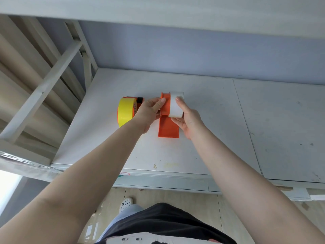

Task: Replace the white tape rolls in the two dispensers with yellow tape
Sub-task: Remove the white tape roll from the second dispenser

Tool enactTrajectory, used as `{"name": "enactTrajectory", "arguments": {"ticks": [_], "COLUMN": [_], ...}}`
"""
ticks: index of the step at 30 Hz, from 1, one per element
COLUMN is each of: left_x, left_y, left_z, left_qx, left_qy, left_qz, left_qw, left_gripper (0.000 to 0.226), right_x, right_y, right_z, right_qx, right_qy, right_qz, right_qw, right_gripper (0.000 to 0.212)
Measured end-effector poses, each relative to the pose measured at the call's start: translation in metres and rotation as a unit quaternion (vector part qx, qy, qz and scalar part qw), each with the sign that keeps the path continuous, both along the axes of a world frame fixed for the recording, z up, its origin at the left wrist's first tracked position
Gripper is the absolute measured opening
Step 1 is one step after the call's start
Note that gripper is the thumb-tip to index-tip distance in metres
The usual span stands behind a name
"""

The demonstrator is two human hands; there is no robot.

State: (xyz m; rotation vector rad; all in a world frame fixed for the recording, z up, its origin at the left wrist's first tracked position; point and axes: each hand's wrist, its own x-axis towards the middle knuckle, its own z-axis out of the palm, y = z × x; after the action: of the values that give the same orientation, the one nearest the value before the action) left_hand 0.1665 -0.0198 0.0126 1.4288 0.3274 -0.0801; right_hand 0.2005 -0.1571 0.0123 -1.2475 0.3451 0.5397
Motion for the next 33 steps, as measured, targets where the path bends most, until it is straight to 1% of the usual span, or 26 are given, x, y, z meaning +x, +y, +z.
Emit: {"name": "enactTrajectory", "arguments": {"ticks": [3,7,11,16,23,26,28,30,31,33], "left_x": [0.000,0.003,0.004,0.002,-0.001,-0.010,-0.023,-0.048,-0.063,-0.095], "left_y": [-0.002,-0.005,-0.010,-0.018,-0.025,-0.025,-0.026,-0.028,-0.029,-0.028], "left_z": [0.000,0.006,0.009,0.012,0.015,0.021,0.026,0.027,0.025,0.013], "left_qx": [0.027,0.049,0.078,0.099,0.141,0.188,0.199,0.189,0.179,0.149], "left_qy": [-0.003,0.001,0.013,0.022,0.036,0.038,0.028,-0.001,-0.021,-0.046], "left_qz": [0.010,0.045,0.072,0.106,0.137,0.140,0.153,0.149,0.132,0.062], "left_qw": [1.000,0.998,0.994,0.989,0.980,0.971,0.968,0.971,0.975,0.986], "left_gripper": [0.023,0.024,0.022,0.024,0.021,0.037,0.043,0.044,0.040,0.028], "right_x": [-0.001,-0.006,-0.012,-0.019,-0.034,-0.044,-0.056,-0.073,-0.083,-0.105], "right_y": [-0.010,-0.020,-0.028,-0.037,-0.042,-0.041,-0.041,-0.043,-0.043,-0.041], "right_z": [-0.002,-0.003,-0.004,-0.004,-0.005,-0.002,0.001,0.004,0.005,0.007], "right_qx": [-0.002,0.002,0.008,0.012,-0.006,-0.012,-0.018,-0.009,0.001,0.023], "right_qy": [0.007,0.010,0.008,0.004,0.003,0.002,-0.001,-0.005,-0.004,0.005], "right_qz": [-0.016,-0.030,-0.049,-0.062,-0.060,-0.069,-0.071,-0.069,-0.067,-0.057], "right_qw": [1.000,1.000,0.999,0.998,0.998,0.998,0.997,0.998,0.998,0.998], "right_gripper": [0.037,0.036,0.047,0.054,0.056,0.055,0.048,0.035,0.028,0.023]}}
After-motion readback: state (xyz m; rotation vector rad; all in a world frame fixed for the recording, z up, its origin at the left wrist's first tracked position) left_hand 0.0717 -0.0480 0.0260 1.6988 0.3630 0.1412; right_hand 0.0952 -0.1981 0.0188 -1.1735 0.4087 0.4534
